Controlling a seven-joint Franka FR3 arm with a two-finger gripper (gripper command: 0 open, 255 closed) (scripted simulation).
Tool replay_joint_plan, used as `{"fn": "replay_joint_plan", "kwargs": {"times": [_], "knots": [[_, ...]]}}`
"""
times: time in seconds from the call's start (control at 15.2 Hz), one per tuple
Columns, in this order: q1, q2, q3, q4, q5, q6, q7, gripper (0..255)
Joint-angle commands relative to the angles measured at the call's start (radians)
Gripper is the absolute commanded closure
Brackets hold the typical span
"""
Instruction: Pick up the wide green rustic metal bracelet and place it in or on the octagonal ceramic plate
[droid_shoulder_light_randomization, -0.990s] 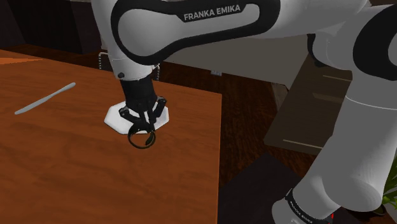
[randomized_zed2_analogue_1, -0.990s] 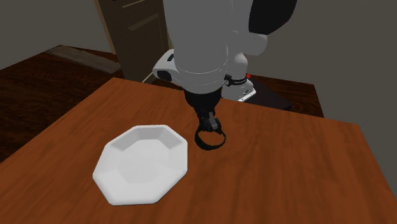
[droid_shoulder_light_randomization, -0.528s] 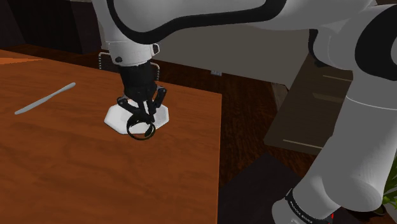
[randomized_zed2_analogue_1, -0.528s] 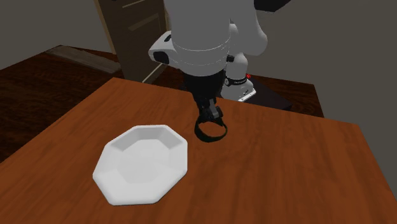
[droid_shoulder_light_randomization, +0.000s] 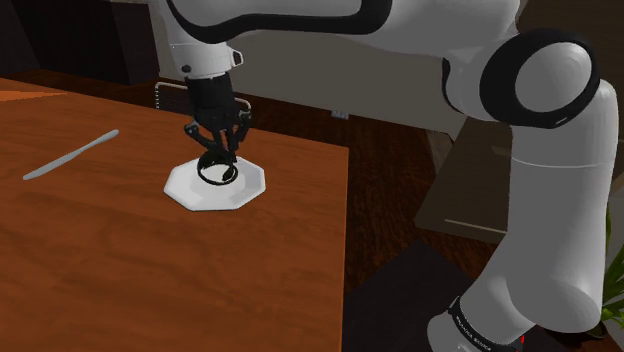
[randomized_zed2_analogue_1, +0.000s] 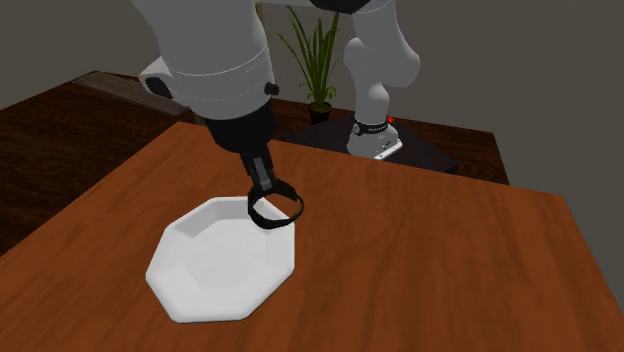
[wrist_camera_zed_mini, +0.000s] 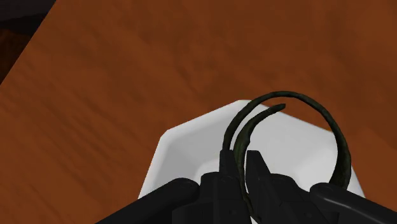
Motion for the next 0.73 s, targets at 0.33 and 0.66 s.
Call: {"fn": "replay_joint_plan", "kwargs": {"times": [0.33, 0.66], "knots": [[0.081, 0.318, -0.073, 0.539, -0.111, -0.209, -0.124, 255], [0.037, 0.267, -0.061, 0.373, -0.096, -0.102, -0.106, 255]]}}
